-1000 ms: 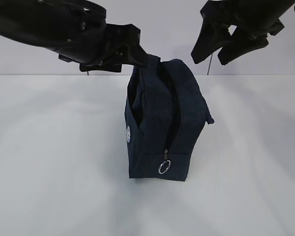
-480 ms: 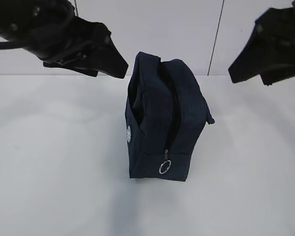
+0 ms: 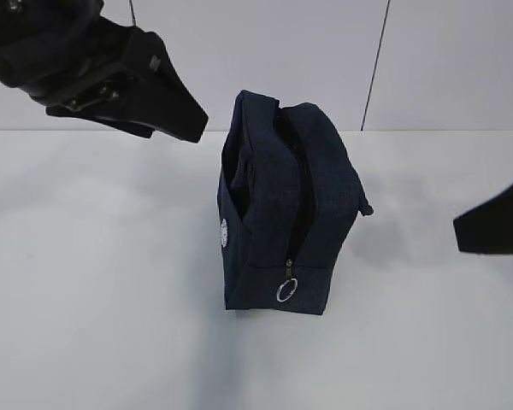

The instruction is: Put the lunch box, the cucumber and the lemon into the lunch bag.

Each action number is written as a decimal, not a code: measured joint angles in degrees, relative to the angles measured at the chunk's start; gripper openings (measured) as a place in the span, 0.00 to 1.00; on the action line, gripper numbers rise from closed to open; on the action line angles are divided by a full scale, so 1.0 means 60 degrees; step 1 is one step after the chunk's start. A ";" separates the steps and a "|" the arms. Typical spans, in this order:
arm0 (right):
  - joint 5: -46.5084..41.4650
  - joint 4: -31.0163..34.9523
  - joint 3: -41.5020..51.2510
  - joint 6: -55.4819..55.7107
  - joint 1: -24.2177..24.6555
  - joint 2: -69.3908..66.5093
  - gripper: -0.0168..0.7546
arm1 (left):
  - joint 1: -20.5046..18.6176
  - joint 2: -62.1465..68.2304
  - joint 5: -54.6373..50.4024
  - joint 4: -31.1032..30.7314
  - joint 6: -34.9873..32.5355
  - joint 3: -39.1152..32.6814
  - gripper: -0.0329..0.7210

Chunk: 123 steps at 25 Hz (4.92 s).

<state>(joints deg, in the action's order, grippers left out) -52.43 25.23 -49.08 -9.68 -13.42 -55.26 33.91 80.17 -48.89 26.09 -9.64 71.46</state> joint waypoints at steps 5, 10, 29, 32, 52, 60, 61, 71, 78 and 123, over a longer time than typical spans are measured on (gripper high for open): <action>0.0257 0.0093 0.1210 -0.0017 0.0000 0.0577 0.70 | 0.0000 0.0000 -0.0020 0.0018 0.0000 0.0000 0.65; 0.0908 0.0296 0.2087 -0.0105 0.0000 0.1245 0.70 | 0.0000 -0.0034 0.0019 -0.0206 0.0000 -0.0023 0.65; 0.2134 0.0484 0.2825 -0.0909 0.0000 0.1827 0.70 | 0.0000 -0.4021 0.0873 -0.0857 -0.0847 -0.3800 0.65; 0.2196 0.0506 0.2847 -0.0934 0.0000 0.1827 0.70 | 0.0000 -0.4119 0.0763 -0.0879 -0.1077 -0.3883 0.65; 0.3708 0.1289 0.2847 -0.1898 -0.0406 0.0525 0.70 | 0.0000 -0.4144 0.0851 -0.0879 -0.1320 -0.3883 0.65; 0.5453 0.1375 0.2847 -0.1666 -0.2747 -0.0795 0.70 | 0.0000 -0.4144 0.0889 -0.0879 -0.1320 -0.3883 0.65; 0.5651 0.1375 0.2847 -0.1547 -0.2927 -0.1024 0.70 | 0.0000 -0.4144 0.0889 -0.0861 -0.1320 -0.3883 0.65; 0.7149 0.1733 0.2847 -0.0527 -0.3352 -0.3441 0.70 | 0.0000 -0.4144 0.1029 -0.0554 -0.1320 -0.3883 0.64; 0.8222 0.2216 0.2847 -0.0469 -0.4560 -0.4165 0.70 | 0.0000 -0.4144 0.1173 -0.0533 -0.1320 -0.3883 0.64; 1.4419 0.3551 0.4463 -0.0902 -0.7516 -0.5702 0.70 | 0.0000 -0.4144 0.1296 -0.0515 -0.1320 -0.4022 0.62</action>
<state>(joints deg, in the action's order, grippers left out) 34.08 46.53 -22.30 -15.09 -58.51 -89.47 33.91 55.31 -41.11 23.00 -17.56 47.33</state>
